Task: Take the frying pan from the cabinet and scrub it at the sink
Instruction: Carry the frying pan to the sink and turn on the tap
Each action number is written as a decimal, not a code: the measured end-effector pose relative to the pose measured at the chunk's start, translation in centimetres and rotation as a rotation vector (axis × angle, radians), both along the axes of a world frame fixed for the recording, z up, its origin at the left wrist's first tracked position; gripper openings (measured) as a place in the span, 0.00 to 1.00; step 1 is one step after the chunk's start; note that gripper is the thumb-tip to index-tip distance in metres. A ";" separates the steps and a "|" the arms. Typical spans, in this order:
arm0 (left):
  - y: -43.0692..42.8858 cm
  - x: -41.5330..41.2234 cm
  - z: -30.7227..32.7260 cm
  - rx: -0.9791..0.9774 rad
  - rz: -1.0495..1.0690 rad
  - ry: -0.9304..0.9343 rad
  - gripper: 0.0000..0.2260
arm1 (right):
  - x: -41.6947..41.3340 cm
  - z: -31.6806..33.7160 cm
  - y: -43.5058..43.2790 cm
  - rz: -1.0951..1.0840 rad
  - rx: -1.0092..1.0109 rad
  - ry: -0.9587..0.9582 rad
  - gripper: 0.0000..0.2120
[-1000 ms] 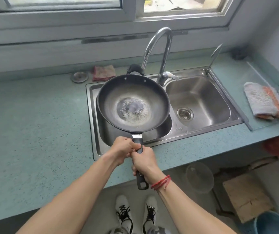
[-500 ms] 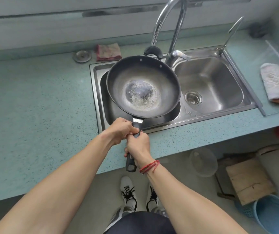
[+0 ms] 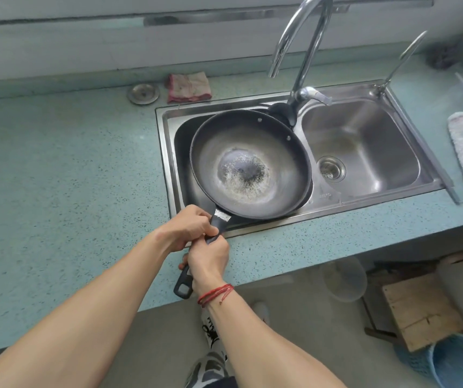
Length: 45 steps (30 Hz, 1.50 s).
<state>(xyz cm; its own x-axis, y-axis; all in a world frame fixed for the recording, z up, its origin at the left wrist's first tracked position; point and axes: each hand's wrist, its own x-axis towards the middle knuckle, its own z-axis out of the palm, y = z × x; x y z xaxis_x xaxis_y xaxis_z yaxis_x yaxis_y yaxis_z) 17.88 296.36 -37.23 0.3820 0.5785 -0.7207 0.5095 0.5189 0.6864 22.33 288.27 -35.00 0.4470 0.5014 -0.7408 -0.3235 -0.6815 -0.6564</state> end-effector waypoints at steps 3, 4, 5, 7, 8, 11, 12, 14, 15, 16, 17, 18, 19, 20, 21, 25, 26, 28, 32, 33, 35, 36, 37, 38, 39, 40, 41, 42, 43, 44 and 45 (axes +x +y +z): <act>0.8 -0.7 -0.6 0.006 -0.027 0.026 0.12 | -0.5 -0.1 0.7 -0.008 -0.002 -0.004 0.10; 1.0 -0.9 -0.7 0.013 -0.027 0.039 0.12 | -0.5 -0.2 0.9 -0.001 -0.003 -0.003 0.10; 1.1 -1.1 -0.8 0.018 -0.027 0.049 0.11 | -0.5 -0.2 1.1 0.013 -0.008 -0.005 0.11; 1.4 -1.2 -0.5 0.033 -0.033 0.066 0.08 | -0.6 -0.2 1.5 0.043 -0.020 -0.012 0.10; 1.5 -1.3 -0.3 0.045 -0.040 0.069 0.07 | -0.7 -0.3 1.7 0.056 -0.028 -0.017 0.10; 2.0 -1.5 -0.1 0.079 -0.068 0.081 0.05 | -0.8 -0.5 2.0 0.081 -0.037 -0.020 0.10; 2.0 -1.5 -0.1 0.091 -0.076 0.094 0.06 | -0.8 -0.6 2.1 0.084 -0.036 -0.019 0.09; 2.2 -1.6 -0.3 0.115 -0.087 0.116 0.09 | -0.8 -0.6 2.2 0.100 -0.042 -0.025 0.08; 2.2 -1.6 -0.4 0.131 -0.089 0.124 0.08 | -0.7 -0.7 2.3 0.128 -0.044 -0.029 0.08; 2.2 -1.7 -0.4 0.155 -0.087 0.129 0.06 | -0.8 -0.7 2.3 0.172 -0.043 -0.031 0.09; 2.2 -1.7 -0.4 0.182 -0.084 0.143 0.06 | -0.8 -0.8 2.4 0.227 -0.042 -0.031 0.10; 2.3 -1.7 -0.4 0.205 -0.081 0.165 0.08 | -0.7 -0.9 2.5 0.284 -0.044 -0.034 0.10; 2.5 -1.8 -0.5 0.225 -0.077 0.187 0.10 | -0.5 -0.9 2.7 0.346 -0.053 -0.054 0.10; 2.7 -1.8 -0.5 0.242 -0.076 0.204 0.11 | -0.1 -0.8 2.9 0.419 -0.068 -0.095 0.10; 2.8 -1.8 -0.5 0.263 -0.081 0.227 0.10 | 0.2 -0.7 3.2 0.504 -0.083 -0.151 0.10; 2.9 -1.7 -0.6 0.337 -0.120 0.355 0.14 | 1.4 -0.8 3.6 0.733 -0.105 -0.286 0.13; 2.9 -1.6 -0.5 0.352 -0.123 0.388 0.16 | 1.5 -0.8 3.6 0.763 -0.108 -0.307 0.15; 2.7 -1.2 -0.2 0.410 -0.133 0.431 0.07 | 1.7 -0.8 3.6 0.818 -0.106 -0.358 0.15; 2.4 -0.9 -0.2 0.510 -0.171 0.501 0.09 | 1.9 -0.9 3.4 0.880 -0.059 -0.451 0.12; 2.4 -0.9 -0.4 0.536 -0.177 0.518 0.08 | 1.9 -0.9 3.3 0.889 -0.046 -0.469 0.12; 2.3 -0.9 -0.6 0.556 -0.167 0.528 0.08 | 1.9 -0.9 3.2 0.904 -0.024 -0.494 0.13; 2.3 -0.8 -0.6 0.559 -0.158 0.533 0.07 | 2.0 -0.9 3.2 0.918 -0.013 -0.515 0.13; 2.3 -0.8 -0.6 0.564 -0.152 0.532 0.07 | 2.2 -0.9 3.2 0.935 -0.003 -0.540 0.14; 2.1 -0.8 -0.6 0.563 -0.146 0.525 0.07 | 2.4 -0.9 3.3 0.954 0.011 -0.564 0.15; 2.1 -0.8 -0.7 0.571 -0.142 0.517 0.08 | 2.6 -0.9 3.3 0.967 0.021 -0.586 0.17; 2.1 -0.7 -0.5 0.574 -0.144 0.514 0.09 | 2.8 -0.8 3.3 0.974 0.029 -0.608 0.18; 2.1 -0.6 -0.5 0.582 -0.144 0.513 0.09 | 2.9 -0.7 3.3 0.979 0.028 -0.625 0.19; 2.1 -0.6 -0.4 0.587 -0.148 0.521 0.09 | 3.1 -0.6 3.4 0.980 0.028 -0.635 0.19; 2.1 -0.6 -0.5 0.594 -0.154 0.524 0.09 | 3.3 -0.5 3.5 0.974 0.025 -0.635 0.19; 2.1 -0.6 -0.2 0.588 -0.162 0.525 0.10 | 3.6 -0.4 3.7 0.966 0.021 -0.635 0.18; 2.2 -0.6 -0.1 0.585 -0.174 0.523 0.09 | 3.8 -0.2 3.8 0.965 0.011 -0.637 0.17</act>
